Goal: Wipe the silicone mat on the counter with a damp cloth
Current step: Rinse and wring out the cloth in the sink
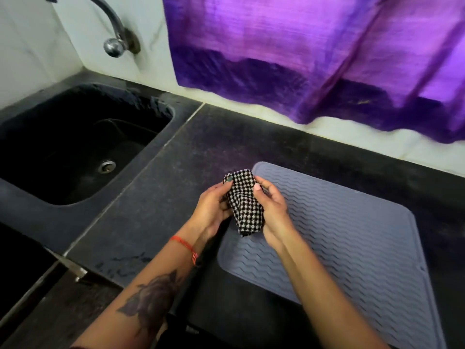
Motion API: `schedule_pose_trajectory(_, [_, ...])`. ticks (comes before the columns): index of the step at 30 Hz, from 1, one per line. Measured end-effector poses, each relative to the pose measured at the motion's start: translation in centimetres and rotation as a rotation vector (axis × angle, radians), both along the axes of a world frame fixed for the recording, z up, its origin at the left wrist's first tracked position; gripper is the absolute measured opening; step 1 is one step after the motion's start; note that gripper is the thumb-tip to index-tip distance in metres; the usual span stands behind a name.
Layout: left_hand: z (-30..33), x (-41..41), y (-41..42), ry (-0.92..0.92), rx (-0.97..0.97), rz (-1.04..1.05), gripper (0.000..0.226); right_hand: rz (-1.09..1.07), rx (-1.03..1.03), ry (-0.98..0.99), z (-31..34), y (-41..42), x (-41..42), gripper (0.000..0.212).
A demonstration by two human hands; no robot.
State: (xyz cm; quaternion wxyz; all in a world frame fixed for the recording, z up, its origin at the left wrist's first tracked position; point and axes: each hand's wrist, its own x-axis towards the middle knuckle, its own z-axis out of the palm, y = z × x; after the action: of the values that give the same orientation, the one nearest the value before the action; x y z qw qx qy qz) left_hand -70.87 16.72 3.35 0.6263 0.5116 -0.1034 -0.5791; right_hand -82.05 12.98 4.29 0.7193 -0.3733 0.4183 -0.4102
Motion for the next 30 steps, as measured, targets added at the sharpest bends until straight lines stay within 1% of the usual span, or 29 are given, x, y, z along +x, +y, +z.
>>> schedule_pose_trajectory(3, [0.1,4.0,0.4,0.135,0.006,0.001,0.032,-0.022,0.026,-0.031,0.3,-0.3,3.8,0.033])
schedule_pose_trajectory(6, [0.8,8.3,0.7,0.242,-0.017,-0.011,0.033,0.005,0.026,-0.066,0.8,-0.2,8.2,0.028])
schedule_pose_trajectory(9, [1.4,12.9,0.9,0.253,-0.031,-0.022,0.034,0.023,-0.034,0.060,1.5,-0.3,12.4,0.019])
schedule_pose_trajectory(10, [1.5,14.6,0.9,0.236,-0.027,-0.017,0.034,0.019,-0.099,0.137,1.6,-0.5,13.8,0.014])
schedule_pose_trajectory(12, [1.7,17.6,1.0,0.170,-0.011,0.017,0.034,0.007,-0.319,0.368,1.6,-0.7,16.5,0.004])
schedule_pose_trajectory(14, [1.9,20.0,1.1,0.087,-0.018,0.064,0.034,-0.002,-0.580,0.579,1.9,-0.7,18.9,0.006])
schedule_pose_trajectory(16, [2.2,22.4,1.5,0.037,-0.048,0.076,0.031,0.001,-0.738,0.637,2.2,-0.5,22.0,0.003])
schedule_pose_trajectory(18, [2.7,24.9,1.8,0.032,-0.074,0.080,0.028,0.012,-0.774,0.627,2.5,-0.4,24.9,0.006])
schedule_pose_trajectory(21, [3.2,28.4,1.9,0.063,-0.089,0.113,0.031,0.030,-0.660,0.565,2.7,-0.5,28.7,0.009])
schedule_pose_trajectory(23, [3.2,30.7,1.9,0.044,-0.060,0.159,0.029,0.050,-0.549,0.512,3.0,-0.6,31.3,0.017])
schedule_pose_trajectory(25, [3.4,32.7,1.8,0.037,-0.043,0.194,0.031,0.096,-0.424,0.403,3.1,-0.8,33.6,0.024])
schedule_pose_trajectory(27, [3.7,35.0,1.7,0.048,-0.067,0.223,0.032,0.162,-0.304,0.311,3.2,-1.1,35.8,0.029])
schedule_pose_trajectory(28, [4.0,36.1,1.7,0.051,-0.086,0.232,0.035,0.203,-0.240,0.272,3.4,-1.3,36.7,0.029])
schedule_pose_trajectory(30, [4.4,38.4,1.8,0.029,-0.126,0.210,0.050,0.310,-0.083,0.139,3.7,-2.1,38.6,0.028])
